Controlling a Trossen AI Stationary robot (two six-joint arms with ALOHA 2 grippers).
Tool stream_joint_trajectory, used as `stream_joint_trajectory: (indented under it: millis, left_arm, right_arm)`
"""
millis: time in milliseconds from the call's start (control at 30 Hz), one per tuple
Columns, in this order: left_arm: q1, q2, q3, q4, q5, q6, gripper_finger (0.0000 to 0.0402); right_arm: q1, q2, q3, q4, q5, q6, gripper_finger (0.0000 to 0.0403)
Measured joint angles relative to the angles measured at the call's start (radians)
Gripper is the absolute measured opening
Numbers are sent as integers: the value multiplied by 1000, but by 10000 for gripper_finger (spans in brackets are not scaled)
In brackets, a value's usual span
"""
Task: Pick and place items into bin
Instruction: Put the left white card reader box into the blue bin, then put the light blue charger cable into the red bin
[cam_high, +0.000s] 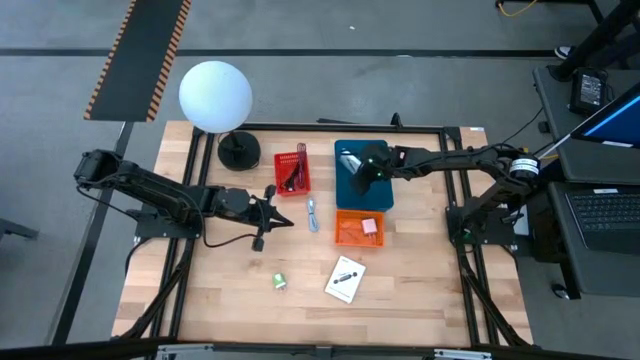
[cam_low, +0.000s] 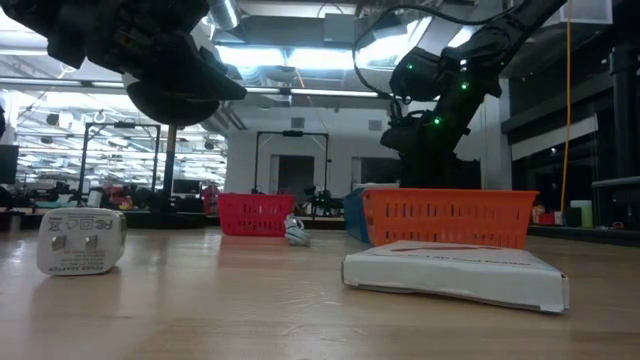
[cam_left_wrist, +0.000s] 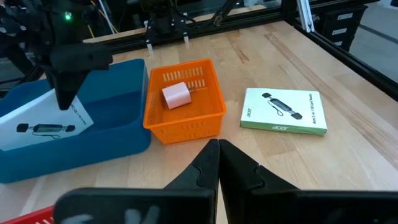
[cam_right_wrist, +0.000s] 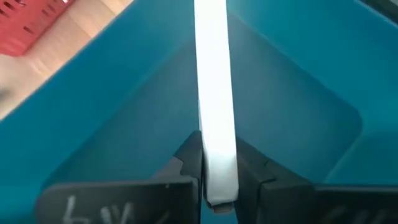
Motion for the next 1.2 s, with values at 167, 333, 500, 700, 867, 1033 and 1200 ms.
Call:
stream_joint_trajectory:
  millis: [167, 333, 500, 700, 867, 1033, 1200]
  left_arm:
    - [0, 0, 0, 0, 0, 0, 3]
    - [0, 0, 0, 0, 0, 0, 3]
    - [0, 0, 0, 0, 0, 0, 3]
    - [0, 0, 0, -2, 0, 0, 3]
    - [0, 0, 0, -5, 0, 0, 3]
    - [0, 0, 0, -10, 0, -8, 3]
    - [0, 0, 0, -10, 0, -8, 3]
  right_arm:
    - [0, 3, -3, -10, 13, -27, 65]
    - [0, 3, -4, -20, 16, -32, 112]
    - [0, 3, -1, -26, 64, -73, 161]
    - [0, 1, 60, -78, 128, -104, 200]
    - [0, 1, 124, -167, 173, -111, 208]
    - [0, 1, 158, -223, 199, -109, 209]
    - [24, 1, 177, -221, 200, -113, 208]
